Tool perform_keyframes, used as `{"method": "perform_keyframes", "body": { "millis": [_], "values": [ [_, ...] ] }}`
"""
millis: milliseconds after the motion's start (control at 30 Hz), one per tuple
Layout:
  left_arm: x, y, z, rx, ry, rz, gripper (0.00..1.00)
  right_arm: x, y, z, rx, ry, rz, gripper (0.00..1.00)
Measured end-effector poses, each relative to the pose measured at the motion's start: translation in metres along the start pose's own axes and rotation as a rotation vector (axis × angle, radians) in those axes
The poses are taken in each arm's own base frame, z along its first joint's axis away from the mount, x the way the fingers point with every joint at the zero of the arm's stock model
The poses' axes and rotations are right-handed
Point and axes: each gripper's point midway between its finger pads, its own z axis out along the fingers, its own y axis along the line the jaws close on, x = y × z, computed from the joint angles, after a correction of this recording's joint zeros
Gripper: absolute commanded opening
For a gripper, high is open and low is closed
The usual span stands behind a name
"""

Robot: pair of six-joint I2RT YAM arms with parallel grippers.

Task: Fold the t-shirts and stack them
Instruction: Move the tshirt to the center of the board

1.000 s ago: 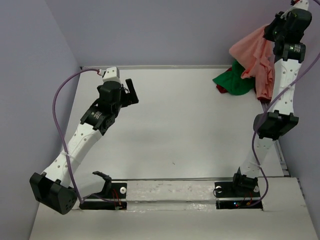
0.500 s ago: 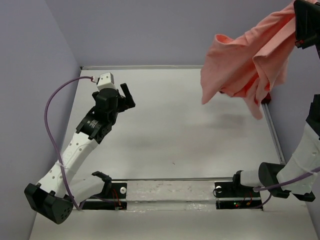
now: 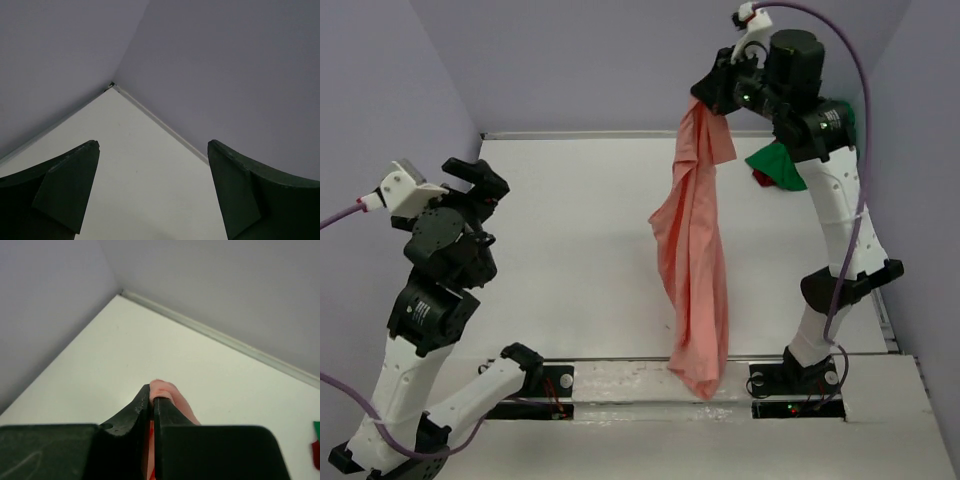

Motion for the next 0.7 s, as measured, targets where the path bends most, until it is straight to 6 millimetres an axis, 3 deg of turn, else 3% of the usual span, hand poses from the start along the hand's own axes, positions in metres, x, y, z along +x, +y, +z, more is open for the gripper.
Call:
{"method": "perform_keyframes", "body": {
  "millis": [67, 167, 267, 400, 500, 600, 667, 700],
  "values": [
    [-0.022, 0.009, -0.007, -0.018, -0.047, -0.04, 0.99, 0.034, 0.029, 0.02, -0.04, 0.094, -0.016, 0.0],
    [-0.031, 0.009, -0.008, -0.029, -0.064, -0.047, 0.99, 0.045, 0.054, 0.024, -0.067, 0.128, -0.052, 0.0],
    [-0.015, 0.002, 0.0, -0.033, -0.028, -0.001, 0.99, 0.022, 0.044, 0.018, 0.017, 0.061, -0.112, 0.0],
    [0.019, -0.015, 0.016, -0.025, 0.046, 0.075, 0.99, -0.012, -0.007, 0.002, 0.249, -0.036, -0.221, 0.0],
    [0.048, -0.027, 0.023, -0.013, 0.102, 0.129, 0.99, -0.029, -0.029, -0.009, 0.347, -0.071, -0.291, 0.0],
    [0.075, -0.031, 0.022, -0.001, 0.149, 0.18, 0.99, -0.056, -0.027, -0.023, 0.383, -0.145, -0.355, 0.0],
    [0.083, -0.031, 0.02, 0.006, 0.163, 0.193, 0.99, -0.076, -0.01, -0.034, 0.378, -0.212, -0.409, 0.0],
    [0.084, -0.032, 0.019, 0.011, 0.166, 0.193, 0.99, -0.092, 0.007, -0.044, 0.359, -0.271, -0.441, 0.0]
  ]
}}
